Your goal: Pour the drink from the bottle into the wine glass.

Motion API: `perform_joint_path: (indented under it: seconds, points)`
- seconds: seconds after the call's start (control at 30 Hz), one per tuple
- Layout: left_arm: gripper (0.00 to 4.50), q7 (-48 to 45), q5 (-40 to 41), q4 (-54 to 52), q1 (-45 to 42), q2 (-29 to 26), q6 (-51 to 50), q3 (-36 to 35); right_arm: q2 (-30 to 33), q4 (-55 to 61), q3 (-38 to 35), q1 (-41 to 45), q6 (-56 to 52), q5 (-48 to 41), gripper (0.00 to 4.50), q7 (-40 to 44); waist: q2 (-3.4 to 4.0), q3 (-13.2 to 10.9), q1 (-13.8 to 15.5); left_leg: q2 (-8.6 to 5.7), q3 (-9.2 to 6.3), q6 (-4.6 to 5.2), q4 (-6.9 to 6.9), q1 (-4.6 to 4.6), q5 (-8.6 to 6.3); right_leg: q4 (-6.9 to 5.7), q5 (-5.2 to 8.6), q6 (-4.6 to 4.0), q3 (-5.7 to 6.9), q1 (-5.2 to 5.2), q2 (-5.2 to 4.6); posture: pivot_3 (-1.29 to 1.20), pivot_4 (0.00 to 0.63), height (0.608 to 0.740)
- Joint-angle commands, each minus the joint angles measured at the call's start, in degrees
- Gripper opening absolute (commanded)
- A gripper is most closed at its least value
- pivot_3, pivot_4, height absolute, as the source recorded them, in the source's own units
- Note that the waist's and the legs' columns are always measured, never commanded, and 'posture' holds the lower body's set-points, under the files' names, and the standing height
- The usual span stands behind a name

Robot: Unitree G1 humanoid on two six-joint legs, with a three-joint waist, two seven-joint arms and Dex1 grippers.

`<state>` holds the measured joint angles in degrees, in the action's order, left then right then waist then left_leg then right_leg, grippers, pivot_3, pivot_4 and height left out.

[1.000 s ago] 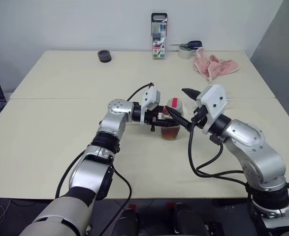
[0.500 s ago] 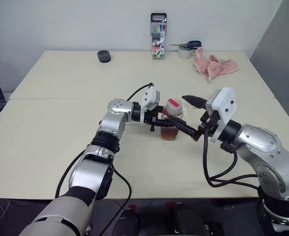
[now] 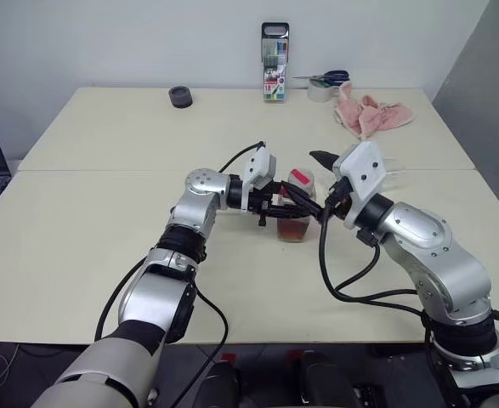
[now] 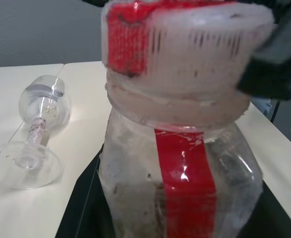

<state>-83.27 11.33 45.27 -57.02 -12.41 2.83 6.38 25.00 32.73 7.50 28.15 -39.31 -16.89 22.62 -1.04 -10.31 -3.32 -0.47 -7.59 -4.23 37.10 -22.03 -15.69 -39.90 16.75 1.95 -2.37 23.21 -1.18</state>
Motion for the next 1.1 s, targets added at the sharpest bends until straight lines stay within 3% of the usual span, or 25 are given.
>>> perform_joint_path:
  seconds: [0.03, 1.1]
  points:
    - [1.72, -0.5, 1.2, -1.4, -1.7, -0.6, 0.6, -1.0, 0.3, 1.8, -2.4, 0.8, 0.2, 0.2, 3.89, -0.3, 0.00, 0.0, 0.0, 0.00, 0.00, 0.00, 0.00, 0.00, 0.00, 0.00, 0.00, 0.00, 0.00, 0.00, 0.00, 0.00, 0.150, 0.740]
    - [1.72, -0.2, 0.9, -1.1, -1.6, -0.6, 1.2, -0.8, 2.8, 7.0, -5.7, -1.8, -5.1, -3.7, 3.89, 1.3, 0.00, 0.0, 0.0, 0.00, 0.00, 0.01, 0.00, 0.00, 0.00, 0.00, 0.00, 0.00, 0.00, 0.00, 0.00, 0.00, 0.150, 0.740]
